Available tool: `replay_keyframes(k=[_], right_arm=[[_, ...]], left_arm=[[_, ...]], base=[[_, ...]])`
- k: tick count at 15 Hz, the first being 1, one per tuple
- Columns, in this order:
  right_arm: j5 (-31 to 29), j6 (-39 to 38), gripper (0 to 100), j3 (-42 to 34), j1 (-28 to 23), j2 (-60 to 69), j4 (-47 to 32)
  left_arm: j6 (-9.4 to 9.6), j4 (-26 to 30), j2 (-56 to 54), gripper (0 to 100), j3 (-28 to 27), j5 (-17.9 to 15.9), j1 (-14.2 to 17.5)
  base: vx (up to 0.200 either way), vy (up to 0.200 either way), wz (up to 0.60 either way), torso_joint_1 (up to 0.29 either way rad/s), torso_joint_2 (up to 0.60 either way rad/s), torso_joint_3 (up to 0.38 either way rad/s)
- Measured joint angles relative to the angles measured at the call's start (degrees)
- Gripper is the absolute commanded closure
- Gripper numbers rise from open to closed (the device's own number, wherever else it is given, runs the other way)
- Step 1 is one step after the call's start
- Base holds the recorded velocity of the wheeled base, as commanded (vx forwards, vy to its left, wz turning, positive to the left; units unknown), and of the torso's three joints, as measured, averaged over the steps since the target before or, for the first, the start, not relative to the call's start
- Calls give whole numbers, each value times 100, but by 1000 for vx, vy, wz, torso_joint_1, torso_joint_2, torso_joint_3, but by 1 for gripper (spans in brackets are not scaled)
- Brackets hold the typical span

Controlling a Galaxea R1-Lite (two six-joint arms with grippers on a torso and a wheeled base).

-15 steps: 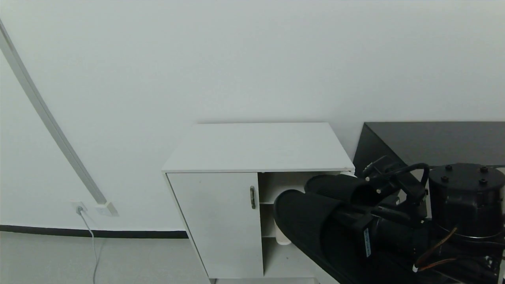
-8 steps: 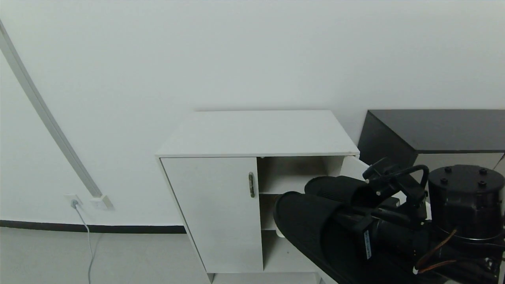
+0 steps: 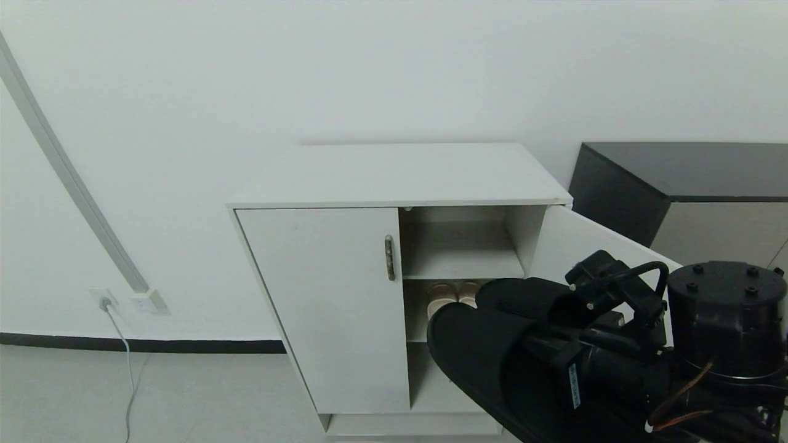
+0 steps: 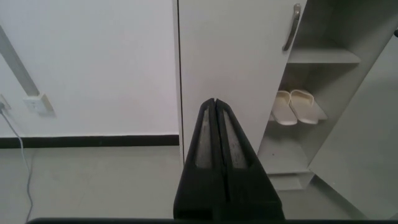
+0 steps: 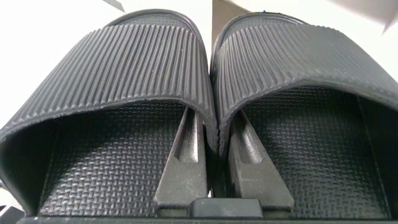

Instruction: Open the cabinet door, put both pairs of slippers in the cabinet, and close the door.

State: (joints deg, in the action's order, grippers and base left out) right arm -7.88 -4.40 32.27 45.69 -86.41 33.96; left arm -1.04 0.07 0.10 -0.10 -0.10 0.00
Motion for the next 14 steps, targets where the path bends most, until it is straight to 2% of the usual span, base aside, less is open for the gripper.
replay_keyframes(k=[7,14], right_arm=[[18,68,100,-41,11,0,2],[13,77,100,-79,69,-17,55]], left_arm=[[0,2,0,100,0,0,0],[2,0,0,100,0,0,0]], base=[[0,0,0,-148,483,325],[0,0,0,-78,453,367]])
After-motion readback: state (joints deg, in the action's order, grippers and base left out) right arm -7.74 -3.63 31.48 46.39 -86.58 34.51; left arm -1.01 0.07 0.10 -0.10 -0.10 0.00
